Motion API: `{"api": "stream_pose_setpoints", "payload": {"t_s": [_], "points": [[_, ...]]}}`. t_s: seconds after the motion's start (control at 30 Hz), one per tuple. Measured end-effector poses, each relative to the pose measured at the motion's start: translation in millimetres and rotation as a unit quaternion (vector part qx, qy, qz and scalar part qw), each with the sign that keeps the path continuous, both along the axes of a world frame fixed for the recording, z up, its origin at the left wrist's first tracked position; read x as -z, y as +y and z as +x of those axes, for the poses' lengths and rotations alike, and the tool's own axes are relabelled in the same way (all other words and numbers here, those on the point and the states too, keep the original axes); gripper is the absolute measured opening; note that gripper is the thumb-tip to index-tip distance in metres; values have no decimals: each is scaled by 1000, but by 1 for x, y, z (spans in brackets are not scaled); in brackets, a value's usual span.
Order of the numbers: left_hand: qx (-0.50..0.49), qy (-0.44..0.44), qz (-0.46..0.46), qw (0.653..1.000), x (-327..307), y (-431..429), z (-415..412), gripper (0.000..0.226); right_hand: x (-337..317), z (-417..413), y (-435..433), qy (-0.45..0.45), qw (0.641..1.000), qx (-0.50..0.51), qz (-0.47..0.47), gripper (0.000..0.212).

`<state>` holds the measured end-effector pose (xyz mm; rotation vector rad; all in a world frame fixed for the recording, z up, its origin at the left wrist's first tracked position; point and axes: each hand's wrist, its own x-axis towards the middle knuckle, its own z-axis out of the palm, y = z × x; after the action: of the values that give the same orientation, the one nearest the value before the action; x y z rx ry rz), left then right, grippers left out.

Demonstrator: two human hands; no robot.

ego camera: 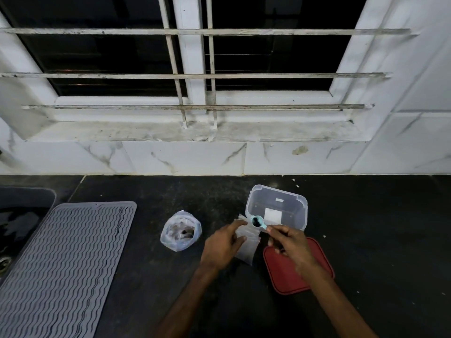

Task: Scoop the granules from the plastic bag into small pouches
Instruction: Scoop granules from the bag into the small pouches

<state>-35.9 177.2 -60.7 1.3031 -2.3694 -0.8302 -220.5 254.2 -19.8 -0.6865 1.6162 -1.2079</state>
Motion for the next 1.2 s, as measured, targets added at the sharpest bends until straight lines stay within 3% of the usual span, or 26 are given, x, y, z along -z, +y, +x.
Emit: {"api": "stream_pose_setpoints", "payload": {"t_s": [0.2, 0.37, 0.6, 0.67, 0.77, 0.83, 0.9, 1.1, 1.2], "points": [[-38, -21, 5, 999, 16, -2, -14, 14, 13, -6, 6, 29, 999, -8, -17, 10], [-54, -21, 35, 998, 19, 3, -11, 8, 27, 0, 2, 46, 998, -48, -21, 9], [-74, -6, 69, 995, 21, 7, -8, 6, 38, 5, -2, 174, 977, -121, -8, 8], [-84, 8, 76, 994, 21, 8, -10, 6, 37, 5, -1, 284, 946, -154, -28, 10], [-89, 15, 80, 993, 19, 10, -13, 7, 30, 5, 0, 503, 837, -211, -43, 19], [-85, 14, 73, 994, 14, 10, -14, 8, 27, 4, -2, 571, 787, -219, -78, 23], [-89, 27, 71, 993, 14, 10, -15, 8, 32, 3, -1, 600, 766, -196, -121, 21], [-119, 71, 88, 986, 22, 7, -12, 7, 42, 7, 5, 588, 782, -131, -161, 24], [-128, 80, 95, 984, 22, 9, -11, 8, 44, 9, 7, 532, 826, -89, -164, 19]]}}
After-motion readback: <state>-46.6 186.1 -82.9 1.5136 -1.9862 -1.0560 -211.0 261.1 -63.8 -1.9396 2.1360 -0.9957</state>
